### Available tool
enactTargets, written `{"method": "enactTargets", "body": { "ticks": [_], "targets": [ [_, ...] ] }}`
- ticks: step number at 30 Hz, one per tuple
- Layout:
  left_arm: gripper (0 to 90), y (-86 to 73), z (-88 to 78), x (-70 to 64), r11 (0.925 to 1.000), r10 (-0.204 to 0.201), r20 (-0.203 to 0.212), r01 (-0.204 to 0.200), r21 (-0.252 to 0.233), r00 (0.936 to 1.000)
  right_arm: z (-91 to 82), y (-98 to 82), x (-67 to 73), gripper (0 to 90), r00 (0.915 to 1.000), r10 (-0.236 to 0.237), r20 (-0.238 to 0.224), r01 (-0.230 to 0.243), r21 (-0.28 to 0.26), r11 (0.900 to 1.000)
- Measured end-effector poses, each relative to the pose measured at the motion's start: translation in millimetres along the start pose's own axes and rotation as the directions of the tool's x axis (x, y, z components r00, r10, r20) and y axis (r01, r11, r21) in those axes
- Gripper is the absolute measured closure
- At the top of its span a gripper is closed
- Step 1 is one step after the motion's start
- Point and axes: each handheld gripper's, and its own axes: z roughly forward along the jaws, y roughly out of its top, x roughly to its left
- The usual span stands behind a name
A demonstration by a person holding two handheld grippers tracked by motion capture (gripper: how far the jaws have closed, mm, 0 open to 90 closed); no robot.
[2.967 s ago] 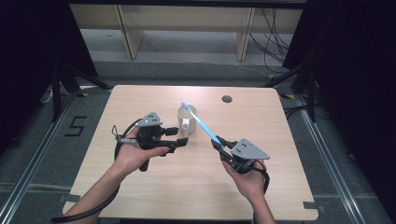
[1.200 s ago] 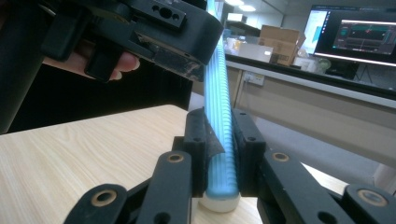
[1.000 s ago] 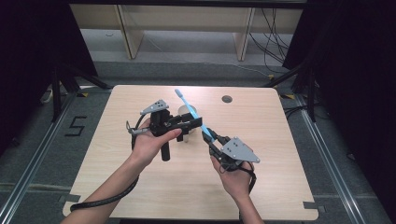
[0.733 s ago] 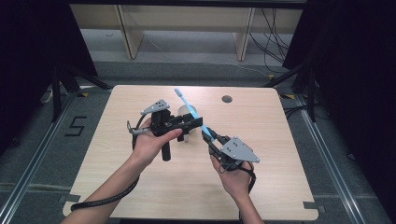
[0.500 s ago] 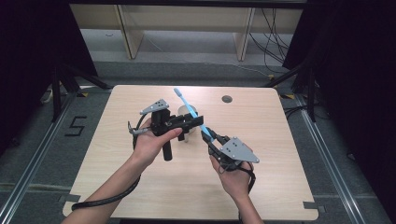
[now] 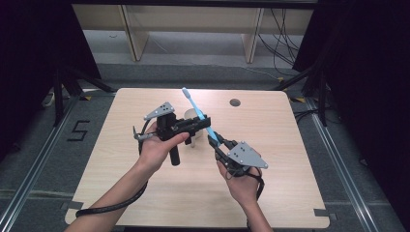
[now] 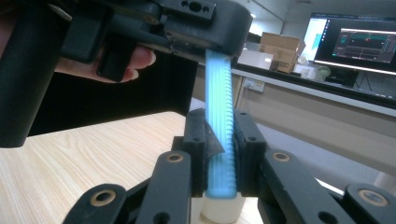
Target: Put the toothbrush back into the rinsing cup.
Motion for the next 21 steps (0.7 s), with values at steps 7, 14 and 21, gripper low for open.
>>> {"method": "enactTargets", "body": {
  "ticks": [7, 14, 21],
  "targets": [
    [80.0, 1.2, 2.6, -6.3, 0.9998, 0.021, 0.021, -0.021, -0.009, 0.9996, 1.3, -0.5, -0.7, 78.3, 0.9998, -0.018, 0.009, 0.018, 0.007, 1.000],
    [82.9, 1.7, 4.4, -12.6, 0.9979, 0.064, 0.021, -0.064, 0.004, 0.9977, 5.2, -3.0, 2.0, 76.6, 0.9999, -0.012, 0.000, 0.012, 0.023, 1.000],
    [83.2, 3.9, -0.3, -11.8, 0.9900, 0.141, -0.029, -0.140, 0.017, 0.9896, 7.3, -5.1, 0.6, 56.7, 1.0000, -0.005, -0.003, 0.005, 0.064, 0.998]
  ]
}}
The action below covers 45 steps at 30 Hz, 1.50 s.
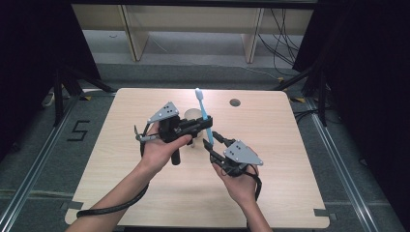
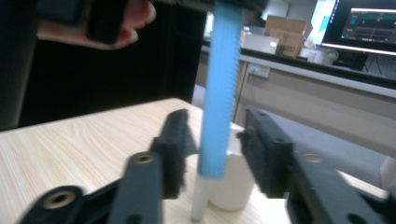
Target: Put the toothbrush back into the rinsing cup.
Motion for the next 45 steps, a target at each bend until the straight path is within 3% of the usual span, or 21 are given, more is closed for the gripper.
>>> {"method": "enactTargets", "body": {
  "ticks": [1, 4, 5, 7, 9, 11, 12, 16, 18, 22, 27, 30, 36, 38, 39, 41, 42, 43, 45],
  "targets": [
    [83.2, 0.2, -0.7, 0.8, 1.0000, 0.007, -0.007, -0.007, 0.002, 0.9999, -0.8, -0.9, 0.7, 55.2, 0.9999, 0.016, -0.003, -0.016, 0.014, 1.000],
    [83.2, 0.6, -4.1, 5.0, 0.9999, 0.016, -0.021, -0.016, 0.003, 0.9997, -1.9, -2.7, -1.5, 51.2, 0.9999, -0.005, 0.012, 0.005, 0.020, 1.000],
    [83.2, 0.7, -5.0, 6.2, 0.9998, 0.020, -0.023, -0.020, 0.001, 0.9995, -3.3, -3.6, -0.6, 50.6, 0.9997, 0.023, 0.003, -0.023, 0.036, 0.999],
    [83.2, 0.5, -7.1, 8.2, 0.9996, 0.029, -0.029, -0.029, -0.005, 0.9992, -5.2, -4.8, -3.6, 49.6, 0.9998, 0.010, 0.015, -0.011, 0.038, 0.999],
    [83.2, 0.4, -8.8, 9.9, 0.9989, 0.046, -0.040, -0.046, -0.003, 0.9982, -7.2, -6.7, -4.4, 48.8, 0.9993, 0.030, 0.023, -0.031, 0.045, 0.999],
    [83.2, -0.2, -10.7, 11.8, 0.9986, 0.053, -0.050, -0.053, -0.004, 0.9973, -10.2, -8.3, -9.0, 48.6, 0.9994, 0.008, 0.033, -0.009, 0.050, 0.999],
    [83.2, -0.6, -11.8, 13.4, 0.9979, 0.064, -0.060, -0.064, -0.002, 0.9961, -11.1, -9.6, -8.6, 48.5, 0.9990, 0.036, 0.027, -0.038, 0.054, 0.998],
    [83.2, -2.8, -13.6, 19.5, 0.9968, 0.080, -0.082, -0.080, 0.000, 0.9934, -18.4, -16.9, -17.2, 47.9, 0.9973, 0.037, 0.063, -0.042, 0.070, 0.997],
    [83.3, -3.9, -13.9, 22.0, 0.9962, 0.086, -0.091, -0.086, 0.005, 0.9920, -23.4, -23.4, -20.6, 47.8, 0.9943, 0.065, 0.084, -0.072, 0.086, 0.994],
    [83.3, -5.3, -13.7, 25.5, 0.9957, 0.093, -0.103, -0.093, 0.006, 0.9904, -29.1, -32.2, -27.5, 47.8, 0.9935, 0.060, 0.097, -0.069, 0.093, 0.993],
    [83.3, -3.9, -14.6, 33.5, 0.9919, 0.126, -0.145, -0.127, 0.006, 0.9814, -43.5, -47.1, -37.0, 48.0, 0.9827, 0.109, 0.150, -0.128, 0.119, 0.985],
    [83.3, -3.4, -14.7, 38.0, 0.9889, 0.148, -0.172, -0.148, 0.012, 0.9740, -47.6, -54.8, -42.5, 47.9, 0.9800, 0.118, 0.160, -0.137, 0.118, 0.984],
    [83.3, -5.4, -14.4, 41.6, 0.9880, 0.152, -0.181, -0.154, 0.002, 0.9717, -54.8, -66.0, -48.1, 47.7, 0.9698, 0.131, 0.206, -0.159, 0.126, 0.979],
    [83.3, -6.9, -13.8, 43.2, 0.9874, 0.155, -0.183, -0.158, 0.000, 0.9708, -56.8, -69.4, -51.0, 47.9, 0.9713, 0.093, 0.219, -0.123, 0.131, 0.984],
    [83.3, -7.8, -13.5, 44.2, 0.9870, 0.158, -0.184, -0.161, -0.001, 0.9702, -57.2, -71.4, -48.9, 48.0, 0.9677, 0.126, 0.218, -0.157, 0.132, 0.979],
    [83.3, -9.4, -12.6, 46.1, 0.9862, 0.162, -0.184, -0.166, -0.005, 0.9696, -58.9, -74.9, -49.5, 48.4, 0.9676, 0.113, 0.226, -0.146, 0.136, 0.980],
    [83.3, -10.5, -12.0, 47.2, 0.9858, 0.164, -0.188, -0.168, -0.006, 0.9683, -59.5, -76.0, -49.1, 48.4, 0.9680, 0.120, 0.220, -0.154, 0.144, 0.978],
    [83.2, -11.2, -11.6, 47.6, 0.9851, 0.168, -0.194, -0.172, -0.005, 0.9665, -61.1, -77.3, -50.4, 48.4, 0.9666, 0.094, 0.239, -0.133, 0.150, 0.980],
    [83.3, -12.3, -10.7, 48.2, 0.9826, 0.180, -0.201, -0.186, -0.007, 0.9628, -62.5, -78.8, -49.3, 48.4, 0.9612, 0.119, 0.249, -0.159, 0.147, 0.976]
  ]
}}
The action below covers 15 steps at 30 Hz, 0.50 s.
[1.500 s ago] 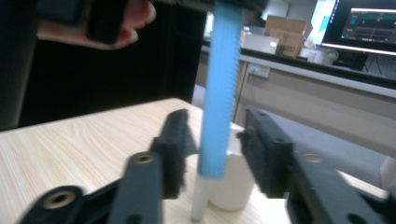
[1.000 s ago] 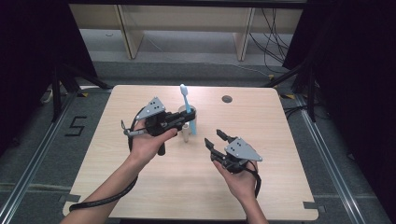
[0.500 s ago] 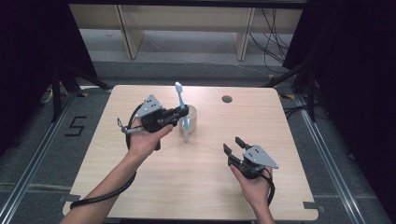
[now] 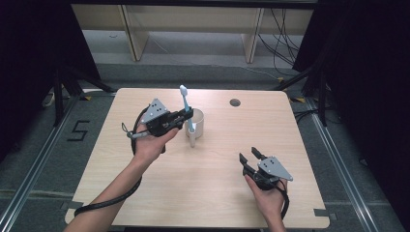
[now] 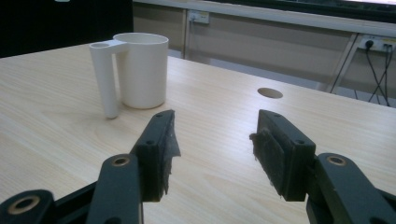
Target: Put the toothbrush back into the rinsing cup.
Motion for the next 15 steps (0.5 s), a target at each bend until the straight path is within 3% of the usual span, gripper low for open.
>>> {"method": "enactTargets", "body": {
  "ticks": [1, 2, 6, 7, 8, 11, 13, 14, 15],
  "targets": [
    [83.2, -0.3, 0.3, -0.2, 1.0000, 0.005, -0.003, -0.005, -0.002, 1.0000, -0.5, -0.3, -1.2, 48.4, 0.9998, -0.018, 0.007, 0.018, -0.003, 1.000],
    [83.3, -0.5, 0.4, -0.2, 1.0000, 0.008, -0.005, -0.008, -0.002, 1.0000, -0.4, -1.0, -0.3, 48.4, 1.0000, 0.000, 0.002, 0.000, -0.001, 1.000],
    [83.3, -1.8, 3.0, 0.9, 0.9999, 0.009, -0.019, -0.009, -0.005, 0.9998, -0.6, -3.0, -2.5, 48.7, 0.9997, -0.013, 0.021, 0.013, -0.004, 1.000],
    [83.3, -1.9, 4.0, 1.0, 0.9999, 0.009, -0.019, -0.010, -0.006, 0.9998, 0.6, -4.0, -2.3, 48.8, 1.0000, 0.008, 0.005, -0.008, -0.009, 1.000],
    [83.2, -2.0, 4.7, 1.2, 0.9999, 0.011, -0.021, -0.011, -0.007, 0.9997, -0.4, -4.0, -3.6, 48.8, 0.9997, -0.015, 0.019, 0.015, -0.006, 1.000],
    [83.3, -2.8, 8.2, 2.1, 0.9999, 0.009, -0.029, -0.009, -0.009, 0.9995, -2.0, -5.4, -2.1, 49.0, 0.9996, 0.012, 0.025, -0.012, 0.008, 1.000],
    [83.3, -3.4, 10.3, 2.5, 0.9999, 0.010, -0.032, -0.010, -0.009, 0.9994, -1.4, -6.1, -5.9, 49.0, 0.9993, -0.020, 0.032, 0.020, -0.003, 1.000],
    [83.2, -3.7, 11.0, 2.7, 0.9999, 0.011, -0.034, -0.012, -0.010, 0.9994, -1.5, -6.9, -4.2, 49.1, 0.9995, 0.015, 0.029, -0.016, 0.001, 1.000],
    [83.3, -4.0, 12.0, 3.0, 0.9998, 0.014, -0.037, -0.015, -0.014, 0.9992, -1.7, -7.0, -4.9, 49.1, 0.9995, 0.013, 0.028, -0.013, 0.002, 1.000]
  ]
}}
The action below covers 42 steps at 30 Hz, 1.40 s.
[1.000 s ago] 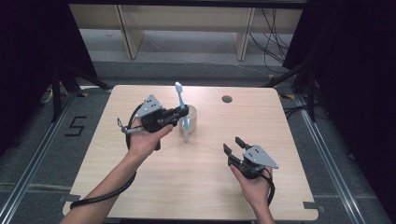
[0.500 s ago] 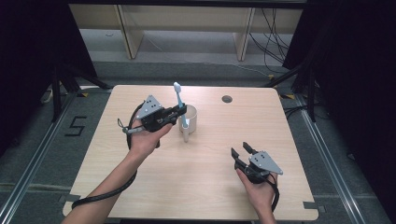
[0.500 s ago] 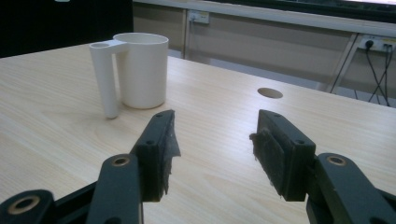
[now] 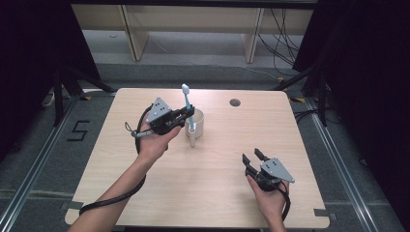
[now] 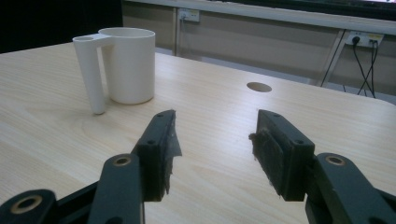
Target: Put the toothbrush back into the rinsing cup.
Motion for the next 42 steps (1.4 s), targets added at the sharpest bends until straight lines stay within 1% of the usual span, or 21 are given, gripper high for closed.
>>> {"method": "enactTargets", "body": {
  "ticks": [1, 2, 3, 6, 8, 10, 13, 17, 21, 22, 25, 27, 28, 31, 33, 35, 37, 38, 39, 40, 42],
  "targets": [
    [83.3, -0.4, 0.7, 0.1, 1.0000, -0.001, -0.002, 0.001, -0.003, 1.0000, -0.9, -0.5, 1.1, 49.3, 0.9998, 0.015, 0.013, -0.015, 0.002, 1.000],
    [83.2, -0.9, 1.4, 0.2, 1.0000, -0.005, -0.004, 0.005, -0.006, 1.0000, -0.5, -0.2, -1.8, 50.1, 0.9997, -0.020, 0.012, 0.020, -0.007, 1.000],
    [83.2, -1.4, 1.8, 0.5, 1.0000, -0.001, -0.007, 0.001, -0.006, 1.0000, 0.3, -0.5, -2.1, 50.3, 0.9995, -0.025, 0.019, 0.025, -0.029, 0.999],
    [83.3, -3.4, 3.5, 1.4, 1.0000, 0.003, -0.014, -0.003, -0.004, 0.9999, -0.9, -0.3, -2.7, 50.3, 0.9996, -0.025, 0.010, 0.025, -0.020, 0.999],
    [83.2, -4.5, 4.5, 1.8, 1.0000, 0.003, -0.019, -0.003, -0.003, 0.9998, -2.0, -0.7, 0.5, 50.3, 0.9995, 0.026, 0.019, -0.026, -0.009, 1.000],
    [83.3, -5.4, 5.8, 2.1, 1.0000, 0.002, -0.022, -0.002, -0.002, 0.9998, -0.9, -1.2, -1.4, 50.3, 1.0000, 0.006, 0.008, -0.005, -0.018, 1.000],
    [83.2, -6.2, 7.8, 2.1, 1.0000, 0.006, -0.026, -0.006, 0.000, 0.9996, -1.2, -1.3, -2.3, 50.3, 1.0000, -0.004, 0.007, 0.004, -0.014, 1.000],
    [83.3, -7.9, 10.6, 2.1, 0.9999, 0.017, -0.035, -0.017, 0.004, 0.9992, -0.5, -1.2, -1.4, 50.3, 1.0000, 0.009, 0.000, -0.009, -0.018, 1.000],
    [83.2, -9.6, 12.6, 2.4, 0.9997, 0.025, -0.045, -0.025, 0.007, 0.9987, -0.1, -1.6, -2.4, 50.3, 1.0000, -0.008, 0.001, 0.008, -0.022, 1.000],
    [83.3, -9.8, 13.0, 2.6, 0.9997, 0.024, -0.046, -0.024, 0.006, 0.9987, -0.2, -1.8, -1.5, 50.3, 0.9999, 0.009, -0.005, -0.010, -0.017, 1.000],
    [83.3, -10.7, 14.6, 3.6, 0.9997, 0.022, -0.049, -0.022, 0.007, 0.9985, -0.5, -1.8, -0.4, 50.3, 0.9999, 0.017, 0.000, -0.017, -0.015, 1.000],
    [83.3, -11.5, 15.4, 3.9, 0.9997, 0.023, -0.053, -0.023, 0.009, 0.9983, 0.1, -2.0, 0.2, 50.3, 0.9999, 0.016, 0.002, -0.016, -0.021, 1.000],
    [83.2, -11.8, 15.6, 4.0, 0.9996, 0.026, -0.054, -0.026, 0.011, 0.9982, -0.5, -1.4, -1.1, 50.3, 1.0000, -0.006, 0.007, 0.006, -0.016, 1.000],
    [83.2, -13.6, 16.6, 3.7, 0.9996, 0.026, -0.058, -0.025, 0.014, 0.9980, -0.6, -1.2, -0.5, 50.3, 1.0000, 0.003, 0.002, -0.003, -0.008, 1.000],
    [83.2, -14.8, 17.2, 3.8, 0.9994, 0.030, -0.058, -0.029, 0.018, 0.9979, -0.9, -1.1, -1.3, 50.3, 0.9999, -0.010, 0.009, 0.010, -0.011, 1.000],
    [83.3, -16.5, 18.0, 3.5, 0.9994, 0.029, -0.060, -0.028, 0.019, 0.9978, -1.1, -0.8, -0.2, 50.3, 1.0000, 0.006, -0.001, -0.006, -0.004, 1.000],
    [83.3, -17.7, 18.7, 3.5, 0.9993, 0.032, -0.060, -0.030, 0.023, 0.9977, -1.1, -0.9, -1.3, 50.3, 0.9999, -0.010, 0.009, 0.010, -0.011, 1.000],
    [83.3, -18.7, 19.0, 3.4, 0.9993, 0.030, -0.060, -0.029, 0.024, 0.9977, -1.3, -0.8, -0.3, 50.3, 1.0000, 0.008, 0.000, -0.008, -0.003, 1.000],
    [83.3, -19.4, 19.2, 3.5, 0.9993, 0.030, -0.061, -0.028, 0.025, 0.9977, -1.2, -1.0, -1.4, 50.3, 0.9999, -0.009, 0.009, 0.009, -0.009, 1.000],
    [83.3, -20.2, 19.4, 3.5, 0.9992, 0.031, -0.061, -0.029, 0.026, 0.9976, -1.5, -1.5, 0.5, 50.3, 0.9998, 0.016, 0.011, -0.016, -0.006, 1.000],
    [83.2, -22.1, 19.7, 3.7, 0.9993, 0.027, -0.062, -0.026, 0.029, 0.9977, -1.5, -1.6, 0.3, 50.3, 0.9998, 0.015, 0.010, -0.014, -0.005, 1.000]
  ]
}}
